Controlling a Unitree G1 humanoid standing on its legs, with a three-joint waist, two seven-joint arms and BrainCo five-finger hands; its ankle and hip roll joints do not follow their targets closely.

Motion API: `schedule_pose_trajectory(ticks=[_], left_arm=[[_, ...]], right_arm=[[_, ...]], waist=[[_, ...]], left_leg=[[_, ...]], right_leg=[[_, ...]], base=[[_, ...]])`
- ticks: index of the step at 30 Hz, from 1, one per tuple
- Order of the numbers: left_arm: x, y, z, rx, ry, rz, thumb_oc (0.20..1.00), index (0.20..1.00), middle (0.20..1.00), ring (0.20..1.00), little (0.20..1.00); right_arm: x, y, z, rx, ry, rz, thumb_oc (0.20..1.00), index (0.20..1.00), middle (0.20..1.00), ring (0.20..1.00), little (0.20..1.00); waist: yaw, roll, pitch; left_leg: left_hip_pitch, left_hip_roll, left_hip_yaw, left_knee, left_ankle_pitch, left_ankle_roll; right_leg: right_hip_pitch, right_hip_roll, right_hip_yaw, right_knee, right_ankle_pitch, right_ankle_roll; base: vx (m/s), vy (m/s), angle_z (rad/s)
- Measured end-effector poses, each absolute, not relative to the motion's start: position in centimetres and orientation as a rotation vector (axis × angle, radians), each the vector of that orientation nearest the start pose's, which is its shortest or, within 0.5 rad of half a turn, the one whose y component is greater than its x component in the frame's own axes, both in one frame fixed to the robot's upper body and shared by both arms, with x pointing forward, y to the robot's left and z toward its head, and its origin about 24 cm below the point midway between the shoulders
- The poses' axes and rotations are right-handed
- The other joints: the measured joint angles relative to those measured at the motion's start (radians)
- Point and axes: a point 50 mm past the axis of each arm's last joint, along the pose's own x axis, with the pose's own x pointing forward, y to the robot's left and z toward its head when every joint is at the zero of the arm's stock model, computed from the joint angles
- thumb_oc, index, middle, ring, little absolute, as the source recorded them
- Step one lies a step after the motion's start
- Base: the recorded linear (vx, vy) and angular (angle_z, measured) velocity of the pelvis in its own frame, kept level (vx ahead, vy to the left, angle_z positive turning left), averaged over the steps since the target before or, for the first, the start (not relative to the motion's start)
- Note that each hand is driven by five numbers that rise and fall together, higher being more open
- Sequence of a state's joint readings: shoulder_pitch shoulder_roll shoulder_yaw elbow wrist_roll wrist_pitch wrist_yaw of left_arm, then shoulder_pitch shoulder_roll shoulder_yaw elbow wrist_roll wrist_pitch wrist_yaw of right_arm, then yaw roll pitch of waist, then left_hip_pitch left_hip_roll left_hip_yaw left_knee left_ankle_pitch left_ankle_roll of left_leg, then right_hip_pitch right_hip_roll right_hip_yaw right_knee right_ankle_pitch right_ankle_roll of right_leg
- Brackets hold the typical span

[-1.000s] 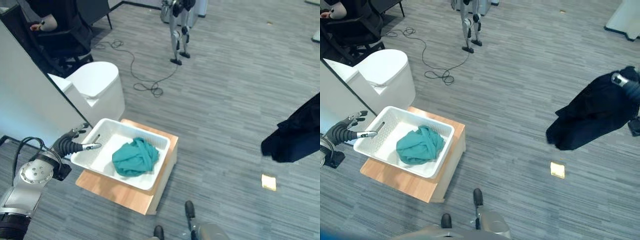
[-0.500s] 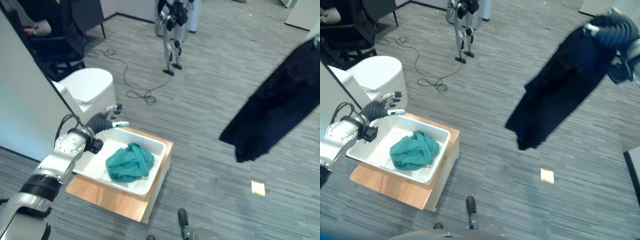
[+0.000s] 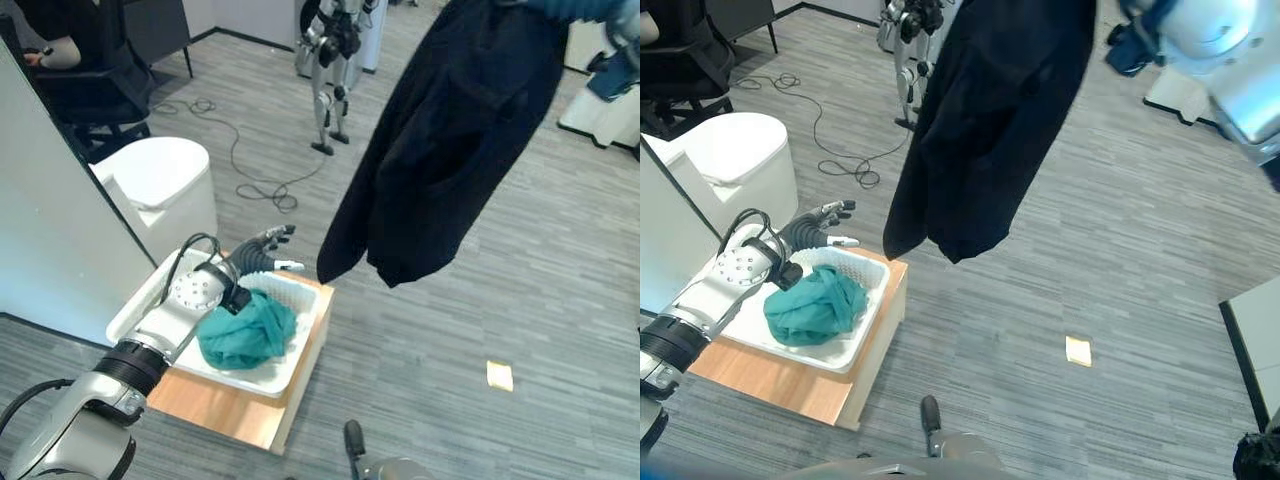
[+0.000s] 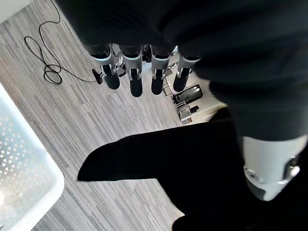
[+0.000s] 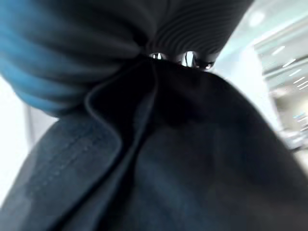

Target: Pick up bed clothes into laundry basket.

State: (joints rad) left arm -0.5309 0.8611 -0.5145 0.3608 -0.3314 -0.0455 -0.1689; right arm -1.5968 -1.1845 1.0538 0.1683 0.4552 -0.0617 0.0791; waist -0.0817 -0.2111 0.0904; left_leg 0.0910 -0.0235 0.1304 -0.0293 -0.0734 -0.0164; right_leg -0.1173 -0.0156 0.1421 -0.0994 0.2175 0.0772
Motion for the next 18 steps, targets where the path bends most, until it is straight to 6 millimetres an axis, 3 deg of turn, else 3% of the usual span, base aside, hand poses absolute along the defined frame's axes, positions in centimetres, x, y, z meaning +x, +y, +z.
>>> schedule_pose_trajectory(ticks=[5, 14, 17, 18], left_arm=[[33.2, 23.1, 11.8, 0.737, 0.052, -0.389, 1.0, 1.0, 1.0, 1.0, 1.0], [33.2, 23.4, 12.8, 0.751, 0.008, -0.365, 1.0, 1.0, 1.0, 1.0, 1.0], [33.6, 24.1, 14.3, 0.681, -0.079, -0.24, 1.0, 1.0, 1.0, 1.0, 1.0], [34.0, 23.9, 15.4, 0.532, -0.186, -0.111, 1.0, 1.0, 1.0, 1.0, 1.0]], right_arm=[[32.1, -13.1, 37.6, -1.146, -0.683, 0.453, 0.2, 0.2, 0.2, 0.2, 0.2], [32.2, -13.1, 37.3, -1.152, -0.664, 0.466, 0.2, 0.2, 0.2, 0.2, 0.2], [32.4, -13.3, 36.7, -1.145, -0.645, 0.467, 0.2, 0.2, 0.2, 0.2, 0.2], [32.6, -13.6, 36.1, -1.129, -0.627, 0.471, 0.2, 0.2, 0.2, 0.2, 0.2]], waist=[[0.003, -0.006, -0.003], [0.004, -0.008, -0.002], [0.003, -0.012, 0.0], [0.005, -0.014, 0.001]], left_leg=[[-0.002, 0.001, -0.004, -0.001, -0.001, -0.001], [-0.004, 0.002, -0.008, -0.001, -0.003, -0.003], [-0.01, 0.004, -0.011, 0.0, -0.003, -0.003], [-0.015, 0.004, -0.02, 0.002, -0.003, -0.003]], right_leg=[[0.0, -0.001, -0.006, 0.0, 0.0, 0.002], [-0.001, -0.002, -0.012, 0.0, -0.007, 0.009], [-0.001, -0.002, -0.019, 0.0, -0.009, 0.011], [-0.002, -0.003, -0.024, 0.0, -0.011, 0.014]], base=[[0.0, -0.002, 0.01], [0.0, 0.001, 0.01], [0.0, -0.014, 0.07], [-0.01, -0.02, 0.16]])
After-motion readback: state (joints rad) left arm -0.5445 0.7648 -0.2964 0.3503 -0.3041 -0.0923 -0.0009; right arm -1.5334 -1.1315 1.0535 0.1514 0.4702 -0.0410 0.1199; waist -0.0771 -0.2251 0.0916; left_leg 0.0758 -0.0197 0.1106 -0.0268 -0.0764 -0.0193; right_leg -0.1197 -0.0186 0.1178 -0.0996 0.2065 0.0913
